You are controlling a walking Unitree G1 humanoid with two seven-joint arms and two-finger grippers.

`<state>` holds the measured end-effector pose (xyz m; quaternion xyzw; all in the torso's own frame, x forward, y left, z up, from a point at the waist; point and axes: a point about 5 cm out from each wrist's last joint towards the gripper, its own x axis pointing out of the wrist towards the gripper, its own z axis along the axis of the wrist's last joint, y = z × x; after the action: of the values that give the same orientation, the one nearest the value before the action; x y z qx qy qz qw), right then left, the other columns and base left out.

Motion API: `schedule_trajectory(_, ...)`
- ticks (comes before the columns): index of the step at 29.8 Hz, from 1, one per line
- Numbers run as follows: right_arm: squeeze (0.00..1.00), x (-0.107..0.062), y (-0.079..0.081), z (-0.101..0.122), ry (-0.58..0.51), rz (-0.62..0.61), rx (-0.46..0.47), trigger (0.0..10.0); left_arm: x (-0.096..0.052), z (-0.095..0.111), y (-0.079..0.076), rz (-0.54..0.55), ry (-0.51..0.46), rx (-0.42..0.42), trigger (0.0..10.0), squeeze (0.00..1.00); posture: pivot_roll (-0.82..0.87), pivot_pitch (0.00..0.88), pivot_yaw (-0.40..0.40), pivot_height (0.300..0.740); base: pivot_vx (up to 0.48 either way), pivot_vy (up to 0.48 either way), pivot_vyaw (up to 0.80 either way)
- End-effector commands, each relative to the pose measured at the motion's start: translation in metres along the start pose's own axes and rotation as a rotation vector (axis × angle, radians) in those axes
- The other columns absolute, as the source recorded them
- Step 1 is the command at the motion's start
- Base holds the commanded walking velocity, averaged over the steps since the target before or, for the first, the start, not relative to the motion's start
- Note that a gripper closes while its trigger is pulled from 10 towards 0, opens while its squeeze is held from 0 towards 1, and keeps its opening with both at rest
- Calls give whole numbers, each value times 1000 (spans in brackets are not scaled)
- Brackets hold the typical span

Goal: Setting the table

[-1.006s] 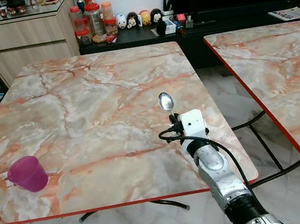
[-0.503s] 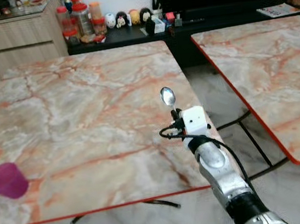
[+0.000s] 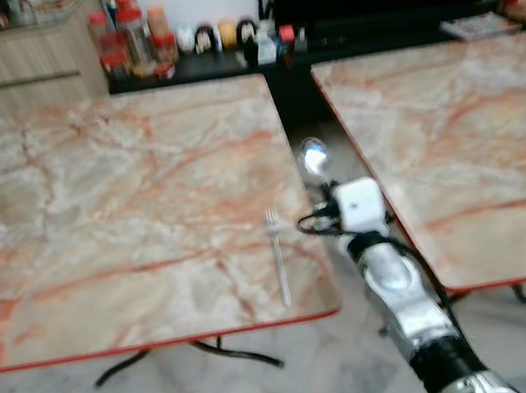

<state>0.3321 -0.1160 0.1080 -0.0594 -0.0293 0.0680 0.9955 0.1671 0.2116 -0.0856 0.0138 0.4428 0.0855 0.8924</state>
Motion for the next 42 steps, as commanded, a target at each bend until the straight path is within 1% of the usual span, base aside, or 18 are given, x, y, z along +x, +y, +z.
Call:
schedule_trajectory(1,0,1,6,3,-12,14,4,10000,-1,-4,5,23,12,-14,10000,0,11,0,-5,732,0,0,0)
schedule_trajectory(4,0,0,5,0,2,16,-5,10000,-1,-4,5,25,14,-14,10000,0,10,0,-6,732,0,0,0)
schedule_trajectory(8,0,-4,5,-11,39,20,-7,10000,-1,-5,4,20,17,-14,10000,0,11,0,-8,732,0,0,0)
schedule_trajectory(9,0,-7,3,-19,73,17,-9,10000,-1,-6,3,18,19,-13,10000,0,10,0,-6,732,0,0,0)
schedule_trajectory(11,0,-8,2,-25,95,17,-12,10000,-2,-7,3,17,20,-12,10000,0,10,0,-6,732,0,0,0)
schedule_trajectory(13,0,-12,5,-38,152,50,-34,10000,-2,-8,3,15,22,-8,10000,0,10,0,-5,732,0,0,0)
schedule_trajectory(14,0,-12,5,-38,152,50,-34,10000,-2,-8,3,15,22,-8,10000,0,10,0,-5,732,0,0,0)
schedule_trajectory(15,0,-16,7,-49,195,79,-47,10000,-2,-8,3,14,23,-6,10000,0,12,0,-6,732,0,0,0)
schedule_trajectory(16,0,-18,7,-53,214,88,-50,10000,-2,-7,3,14,22,-6,10000,0,12,0,-5,732,0,0,0)
schedule_trajectory(20,0,-23,6,-63,259,92,-51,10000,-1,-7,3,15,21,-4,10000,0,15,0,-6,732,0,0,0)
schedule_trajectory(21,0,-26,4,-71,293,95,-45,10000,-1,-6,3,14,21,-2,10000,0,14,0,-5,732,0,0,0)
schedule_trajectory(22,0,-27,4,-72,300,95,-43,10000,-1,-6,3,14,21,-2,10000,0,14,0,-5,732,0,0,0)
schedule_trajectory(24,0,-35,-1,-86,367,94,-57,10000,-1,-5,3,11,20,1,10000,0,14,0,-6,732,0,0,0)
schedule_trajectory(26,0,-38,-3,-90,384,93,-60,10000,-1,-5,3,10,20,2,10000,0,14,0,-6,732,0,0,0)
schedule_trajectory(27,0,-46,-6,-102,447,93,-73,10000,-1,-5,2,4,20,7,10000,0,7,0,0,732,0,0,0)
schedule_trajectory(33,0,-70,-14,-129,604,91,-88,10000,0,-3,0,-2,19,9,10000,0,9,0,3,732,0,0,0)
schedule_trajectory(36,0,-89,-17,-144,702,79,-86,10000,0,-2,1,1,17,5,10000,0,14,0,7,732,0,0,0)
schedule_trajectory(42,0,-104,-16,-155,773,79,-69,10000,0,-3,1,2,20,5,10000,0,16,0,6,732,0,0,0)
